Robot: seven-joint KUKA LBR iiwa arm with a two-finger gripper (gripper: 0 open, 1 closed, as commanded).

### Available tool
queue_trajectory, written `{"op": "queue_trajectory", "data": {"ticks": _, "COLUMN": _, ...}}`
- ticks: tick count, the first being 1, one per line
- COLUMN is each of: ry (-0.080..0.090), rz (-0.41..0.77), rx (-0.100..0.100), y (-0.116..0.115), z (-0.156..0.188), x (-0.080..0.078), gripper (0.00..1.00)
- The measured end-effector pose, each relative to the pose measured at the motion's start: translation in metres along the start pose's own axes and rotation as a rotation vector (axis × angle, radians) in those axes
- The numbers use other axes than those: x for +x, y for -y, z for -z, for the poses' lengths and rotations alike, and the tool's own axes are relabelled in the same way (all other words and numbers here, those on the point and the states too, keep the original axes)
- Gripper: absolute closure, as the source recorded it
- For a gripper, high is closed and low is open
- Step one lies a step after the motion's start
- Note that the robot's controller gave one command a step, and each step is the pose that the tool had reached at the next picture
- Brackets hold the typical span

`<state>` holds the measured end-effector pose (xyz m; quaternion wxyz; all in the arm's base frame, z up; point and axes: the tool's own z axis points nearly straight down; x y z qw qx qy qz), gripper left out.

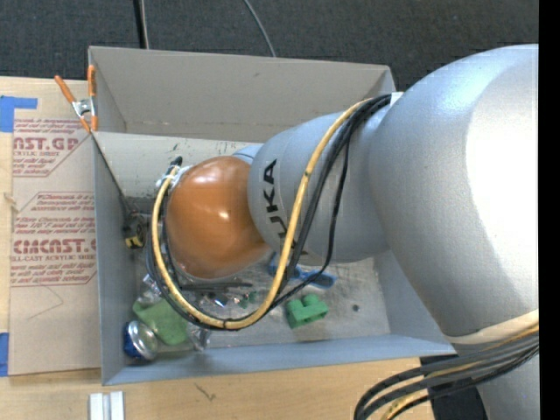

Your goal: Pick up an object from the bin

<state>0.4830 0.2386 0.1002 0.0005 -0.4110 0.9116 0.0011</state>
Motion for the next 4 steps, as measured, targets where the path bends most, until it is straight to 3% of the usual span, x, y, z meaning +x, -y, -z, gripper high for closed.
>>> {"op": "queue_trajectory", "data": {"ticks": 2, "ry": 0.004, "rz": 0.284, "rx": 0.007, "y": 0.004, "z": -0.012, "x": -0.015, "gripper": 0.00}}
{"op": "queue_trajectory", "data": {"ticks": 3, "ry": 0.003, "rz": 0.314, "rx": 0.013, "y": 0.003, "z": -0.017, "x": -0.015, "gripper": 0.00}}
{"op": "queue_trajectory", "data": {"ticks": 4, "ry": 0.002, "rz": 0.315, "rx": 0.013, "y": 0.003, "z": -0.016, "x": -0.014, "gripper": 1.00}}
